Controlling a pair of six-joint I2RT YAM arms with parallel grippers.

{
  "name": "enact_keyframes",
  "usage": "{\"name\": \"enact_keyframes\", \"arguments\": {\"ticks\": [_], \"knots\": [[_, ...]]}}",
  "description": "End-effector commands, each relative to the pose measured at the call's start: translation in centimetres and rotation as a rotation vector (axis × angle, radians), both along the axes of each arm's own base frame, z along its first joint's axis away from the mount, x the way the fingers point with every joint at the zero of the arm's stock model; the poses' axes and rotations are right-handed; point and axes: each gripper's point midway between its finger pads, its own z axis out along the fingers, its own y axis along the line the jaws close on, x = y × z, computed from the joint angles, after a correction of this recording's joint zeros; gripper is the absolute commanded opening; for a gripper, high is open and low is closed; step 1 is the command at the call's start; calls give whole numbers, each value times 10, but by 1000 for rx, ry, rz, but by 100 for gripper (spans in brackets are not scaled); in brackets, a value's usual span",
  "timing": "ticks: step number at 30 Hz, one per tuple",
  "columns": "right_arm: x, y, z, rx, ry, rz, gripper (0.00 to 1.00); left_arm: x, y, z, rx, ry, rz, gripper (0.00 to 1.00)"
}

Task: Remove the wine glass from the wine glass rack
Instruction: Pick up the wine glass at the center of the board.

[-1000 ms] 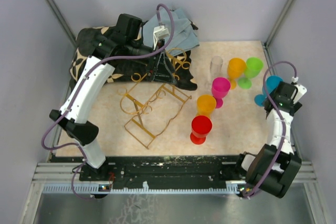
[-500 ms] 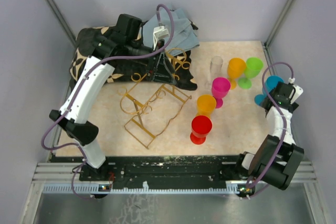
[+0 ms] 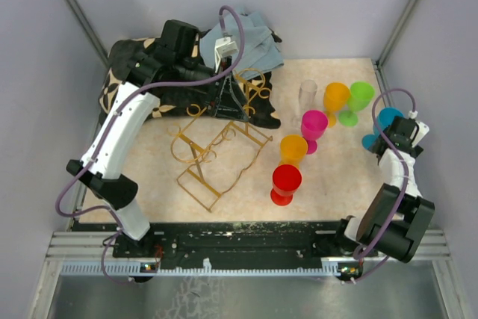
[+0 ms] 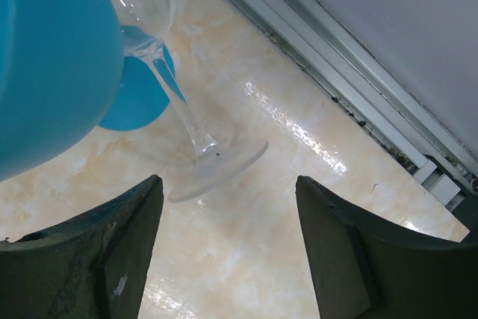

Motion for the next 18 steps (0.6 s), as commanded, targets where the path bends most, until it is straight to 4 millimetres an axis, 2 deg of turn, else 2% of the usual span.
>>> {"name": "enact_keyframes", "arguments": {"ticks": [1,18], "knots": [[10,-7,8,-24,-43,3,71,-13,4,8,-14,-15,-23,89],[6,-9,-2,-20,-17,-23,69,-15,5,9,-17,-15,-27,89]]}}
